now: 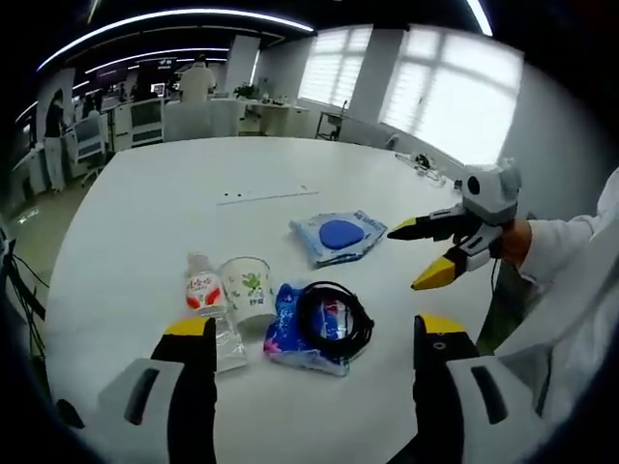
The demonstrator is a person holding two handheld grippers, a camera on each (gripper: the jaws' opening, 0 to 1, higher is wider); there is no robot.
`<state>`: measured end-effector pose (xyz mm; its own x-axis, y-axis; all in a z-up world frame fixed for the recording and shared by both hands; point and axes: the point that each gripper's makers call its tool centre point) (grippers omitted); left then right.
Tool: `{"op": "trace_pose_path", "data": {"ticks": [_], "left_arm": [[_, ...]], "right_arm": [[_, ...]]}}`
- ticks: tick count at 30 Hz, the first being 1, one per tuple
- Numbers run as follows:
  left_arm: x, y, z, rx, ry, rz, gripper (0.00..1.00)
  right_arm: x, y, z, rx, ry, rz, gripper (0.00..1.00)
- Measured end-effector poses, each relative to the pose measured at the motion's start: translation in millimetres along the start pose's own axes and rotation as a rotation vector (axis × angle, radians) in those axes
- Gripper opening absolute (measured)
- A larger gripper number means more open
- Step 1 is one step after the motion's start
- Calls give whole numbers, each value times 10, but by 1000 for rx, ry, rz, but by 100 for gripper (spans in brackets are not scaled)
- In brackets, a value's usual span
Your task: Arrange the tabletop items into an orderly group along one side of the table until the central work area is clear of visible clutter.
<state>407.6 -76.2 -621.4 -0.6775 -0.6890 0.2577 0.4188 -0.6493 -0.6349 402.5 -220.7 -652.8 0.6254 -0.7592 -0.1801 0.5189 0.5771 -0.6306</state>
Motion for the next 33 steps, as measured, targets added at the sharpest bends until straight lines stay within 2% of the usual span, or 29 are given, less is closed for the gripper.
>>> {"op": "trace_pose_path", "data": {"ticks": [8, 14, 19, 24, 33], "left_arm": [[-15, -2, -82, -4, -13, -6, 85], [-54, -6, -145, -1, -33, -3, 84], [-70, -7, -176, 5, -50, -7, 84], [-86, 1, -206, 7, -62, -9, 84], [-102, 27, -254, 6, -76, -12, 83]], "right_arm": [[-77, 270, -135, -51, 2, 16, 61], [15, 425, -235, -93, 22, -15, 53], [51, 525, -292, -111, 21, -25, 44], [69, 608, -355, -138, 25, -34, 40], [86, 687, -503, -198, 74, -47, 28]]}}
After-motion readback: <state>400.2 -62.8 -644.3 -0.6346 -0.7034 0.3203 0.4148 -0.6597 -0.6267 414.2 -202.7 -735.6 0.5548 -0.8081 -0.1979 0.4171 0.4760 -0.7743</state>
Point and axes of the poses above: the point that each gripper's makers call its tool centre point, and the gripper's own axes: y roughly forward along the fingers, x roughly to its right, z roughly out of its top, and after that the axes turned 5 degrees about -x, right-handed
